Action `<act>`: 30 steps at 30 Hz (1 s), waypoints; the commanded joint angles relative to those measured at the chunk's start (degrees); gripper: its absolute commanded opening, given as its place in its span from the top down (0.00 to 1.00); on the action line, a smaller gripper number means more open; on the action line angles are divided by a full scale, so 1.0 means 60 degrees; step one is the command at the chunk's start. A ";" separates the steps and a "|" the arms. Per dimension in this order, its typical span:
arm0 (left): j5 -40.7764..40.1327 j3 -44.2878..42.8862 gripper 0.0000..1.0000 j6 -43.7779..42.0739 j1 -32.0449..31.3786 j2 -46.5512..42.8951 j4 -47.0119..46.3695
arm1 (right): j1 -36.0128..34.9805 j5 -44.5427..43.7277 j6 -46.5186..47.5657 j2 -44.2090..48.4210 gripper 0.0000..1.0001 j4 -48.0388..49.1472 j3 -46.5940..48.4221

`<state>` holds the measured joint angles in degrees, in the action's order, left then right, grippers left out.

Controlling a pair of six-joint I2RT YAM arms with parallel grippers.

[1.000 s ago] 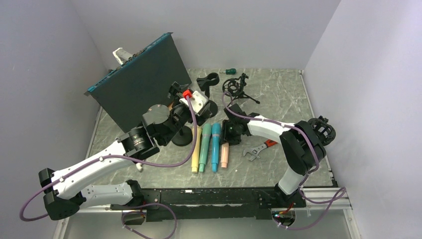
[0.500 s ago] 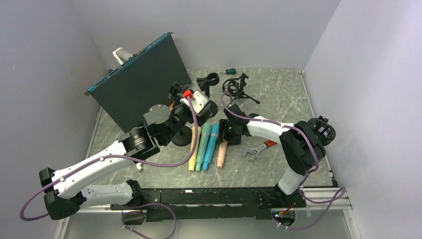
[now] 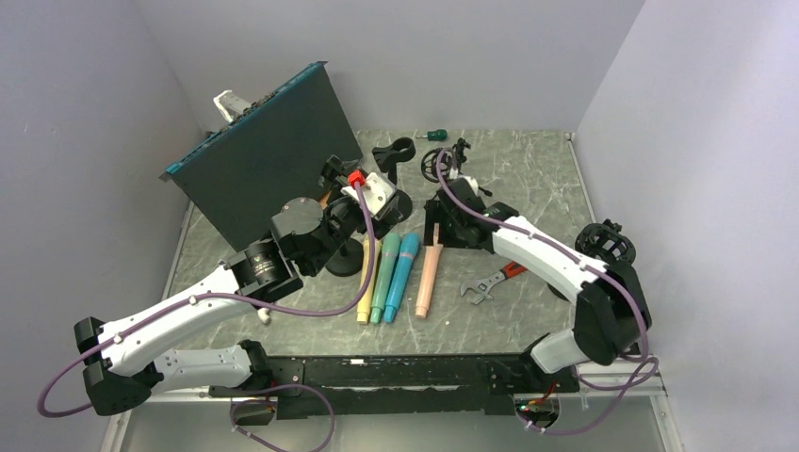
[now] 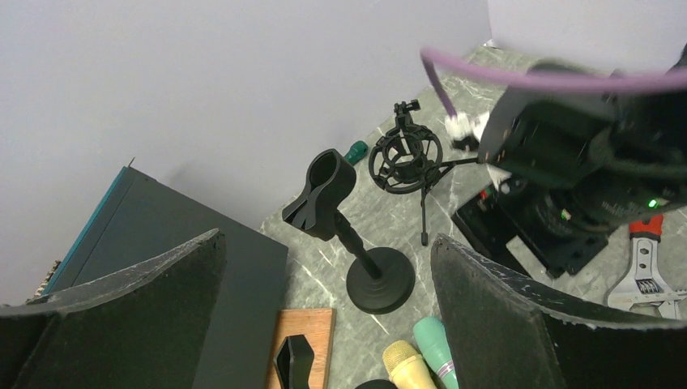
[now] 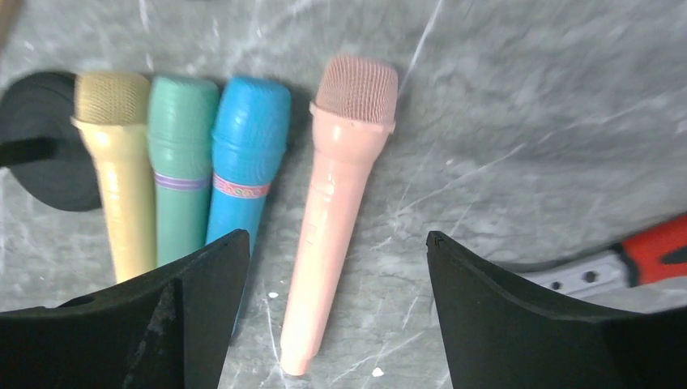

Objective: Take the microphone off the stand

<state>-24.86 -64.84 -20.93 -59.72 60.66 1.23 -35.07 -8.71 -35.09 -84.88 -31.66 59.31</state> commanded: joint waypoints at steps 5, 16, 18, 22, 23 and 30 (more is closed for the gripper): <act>-0.0097 -0.0083 0.01 -0.0116 -0.0081 0.0055 -0.0264 | 0.0003 -0.3109 0.1540 0.1723 0.14 -0.2100 0.2266; 0.0047 -0.0159 0.01 0.0021 -0.0125 0.0057 -0.0221 | 0.0161 -0.6474 0.0201 0.4026 0.13 -0.6161 0.4111; 0.0083 -0.0182 0.01 0.0079 -0.0155 0.0051 -0.0224 | 0.0197 -0.6762 -0.0036 0.4308 0.13 -0.6834 0.4371; 0.0109 -0.0201 0.01 0.0103 -0.0198 0.0068 -0.0228 | 0.0203 -0.7201 -0.0435 0.4656 0.14 -0.7617 0.4790; 0.0087 -0.0186 0.01 0.0097 -0.0210 0.0083 -0.0221 | 0.0201 -0.7271 -0.0565 0.4703 0.15 -0.7772 0.4875; 0.0100 -0.0226 0.01 0.0111 -0.0267 0.0113 0.0019 | 0.0205 -0.7793 -0.1391 0.4858 0.16 -0.8918 0.5209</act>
<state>-24.67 -64.84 -20.69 -60.75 61.08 1.58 -33.93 -51.20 -39.42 -56.12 -78.24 88.47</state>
